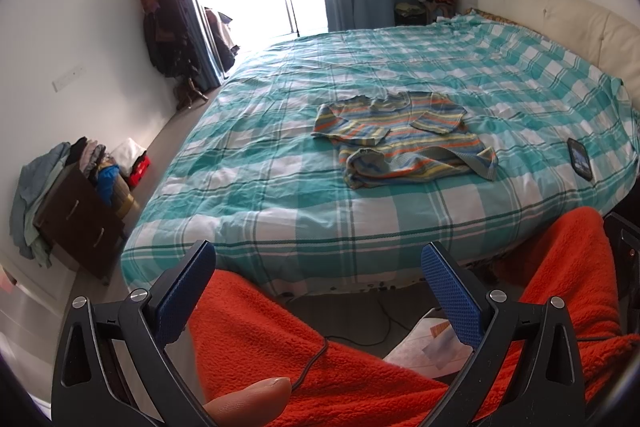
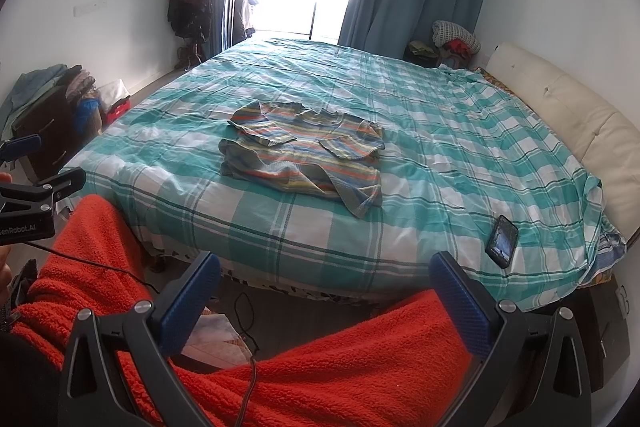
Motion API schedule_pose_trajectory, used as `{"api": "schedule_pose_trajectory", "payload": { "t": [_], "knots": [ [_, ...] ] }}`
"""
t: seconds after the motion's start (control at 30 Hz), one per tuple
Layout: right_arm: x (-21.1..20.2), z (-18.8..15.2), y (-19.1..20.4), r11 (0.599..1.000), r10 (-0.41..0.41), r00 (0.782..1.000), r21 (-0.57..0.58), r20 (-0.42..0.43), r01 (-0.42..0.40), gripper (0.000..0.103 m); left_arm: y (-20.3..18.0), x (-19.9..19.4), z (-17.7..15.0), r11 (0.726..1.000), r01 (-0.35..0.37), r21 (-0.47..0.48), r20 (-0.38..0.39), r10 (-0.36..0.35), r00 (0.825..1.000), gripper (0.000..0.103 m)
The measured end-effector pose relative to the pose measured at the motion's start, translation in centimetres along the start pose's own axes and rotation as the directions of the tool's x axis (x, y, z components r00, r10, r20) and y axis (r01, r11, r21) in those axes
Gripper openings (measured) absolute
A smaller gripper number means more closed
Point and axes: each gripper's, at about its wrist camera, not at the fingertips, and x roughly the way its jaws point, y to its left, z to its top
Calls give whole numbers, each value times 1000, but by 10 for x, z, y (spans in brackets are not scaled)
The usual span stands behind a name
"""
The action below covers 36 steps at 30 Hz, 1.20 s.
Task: Fold small clothes
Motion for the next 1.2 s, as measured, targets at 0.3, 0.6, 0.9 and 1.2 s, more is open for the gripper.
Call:
{"api": "schedule_pose_trajectory", "payload": {
  "t": [0.3,0.6,0.9,1.2],
  "knots": [
    [0,0,-1,1000,1,1000,0,-1,-1,103,0,0,1,1000,-1,0,-2,1,1000,103],
    [1,-1,-1,1000,1,1000,0,-1,-1,103,0,0,1,1000,-2,2,-2,2,1000,103],
    [2,-2,-1,1000,1,1000,0,-2,-1,103,-1,0,1,1000,-3,2,-4,3,1000,103],
    [3,-2,-1,1000,1,1000,-1,-3,-1,103,-2,1,1,1000,-3,4,-4,3,1000,103]
  ]
}}
